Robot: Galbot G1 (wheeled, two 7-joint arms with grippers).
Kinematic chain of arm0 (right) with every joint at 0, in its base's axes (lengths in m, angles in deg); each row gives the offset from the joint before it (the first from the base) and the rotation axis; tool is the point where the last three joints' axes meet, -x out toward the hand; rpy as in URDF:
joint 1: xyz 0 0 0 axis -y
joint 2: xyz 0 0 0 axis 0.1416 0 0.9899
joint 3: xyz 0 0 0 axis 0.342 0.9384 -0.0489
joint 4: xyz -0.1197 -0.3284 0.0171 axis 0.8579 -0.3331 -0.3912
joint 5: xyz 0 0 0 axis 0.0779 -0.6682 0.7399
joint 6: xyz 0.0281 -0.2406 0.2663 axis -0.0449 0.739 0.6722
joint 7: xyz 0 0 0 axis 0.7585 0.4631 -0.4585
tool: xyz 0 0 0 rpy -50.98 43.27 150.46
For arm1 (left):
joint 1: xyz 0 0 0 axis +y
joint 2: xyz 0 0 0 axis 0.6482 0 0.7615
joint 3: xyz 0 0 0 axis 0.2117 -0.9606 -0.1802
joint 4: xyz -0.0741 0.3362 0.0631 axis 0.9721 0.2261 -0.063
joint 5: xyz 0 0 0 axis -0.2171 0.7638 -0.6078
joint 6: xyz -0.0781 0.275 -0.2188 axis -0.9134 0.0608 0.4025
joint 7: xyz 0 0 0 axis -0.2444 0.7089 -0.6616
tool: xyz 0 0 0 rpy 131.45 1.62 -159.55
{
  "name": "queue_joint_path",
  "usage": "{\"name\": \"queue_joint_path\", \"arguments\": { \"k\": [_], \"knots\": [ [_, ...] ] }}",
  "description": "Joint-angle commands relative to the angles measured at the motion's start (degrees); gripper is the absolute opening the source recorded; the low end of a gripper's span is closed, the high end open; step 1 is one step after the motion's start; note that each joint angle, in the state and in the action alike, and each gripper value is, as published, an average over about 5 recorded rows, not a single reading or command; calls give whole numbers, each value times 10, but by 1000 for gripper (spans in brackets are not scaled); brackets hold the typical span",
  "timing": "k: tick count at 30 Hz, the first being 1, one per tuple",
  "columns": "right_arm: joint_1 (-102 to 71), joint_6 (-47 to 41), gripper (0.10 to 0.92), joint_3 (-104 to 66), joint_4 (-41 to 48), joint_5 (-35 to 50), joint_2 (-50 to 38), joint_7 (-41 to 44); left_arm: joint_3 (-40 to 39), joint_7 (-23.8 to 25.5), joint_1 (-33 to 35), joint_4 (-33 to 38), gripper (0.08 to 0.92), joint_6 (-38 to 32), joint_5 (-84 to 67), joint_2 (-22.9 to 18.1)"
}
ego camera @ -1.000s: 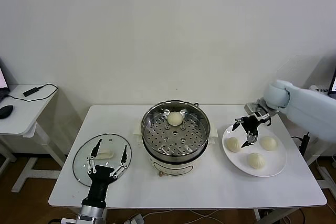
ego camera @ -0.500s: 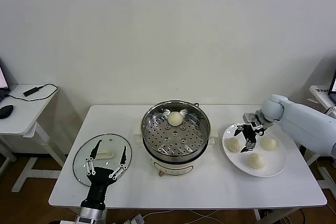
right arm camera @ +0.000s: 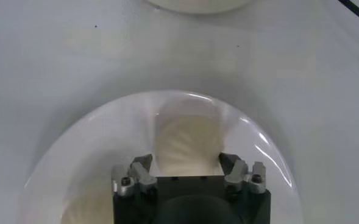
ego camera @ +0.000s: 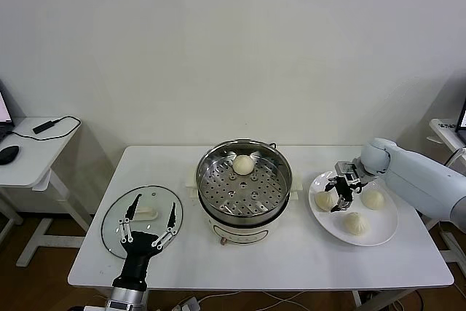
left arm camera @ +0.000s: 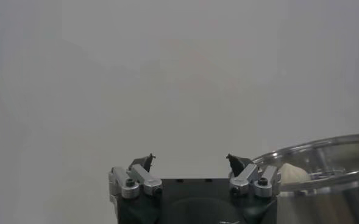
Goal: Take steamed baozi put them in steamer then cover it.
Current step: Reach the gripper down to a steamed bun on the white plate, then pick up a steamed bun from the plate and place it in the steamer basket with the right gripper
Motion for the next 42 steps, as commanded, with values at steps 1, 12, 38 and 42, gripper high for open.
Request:
{"name": "queue_joint_path", "arguments": {
  "k": [1, 12, 38, 42],
  "knots": [
    [25, -1, 665, 8, -23, 1, -8, 4, -2, 0, 0, 2, 823, 1, 0, 0],
    [287, 12, 643, 142, -92, 52, -4, 143, -8, -1, -2, 9, 823, -1, -1, 5],
    [348, -183, 636, 291, -248, 286, 288, -69, -14, -10, -11, 16, 823, 5, -4, 6],
    [324, -195, 634, 296, -231, 284, 304, -96, -14, -11, -9, 17, 823, 3, -5, 4]
  ]
}}
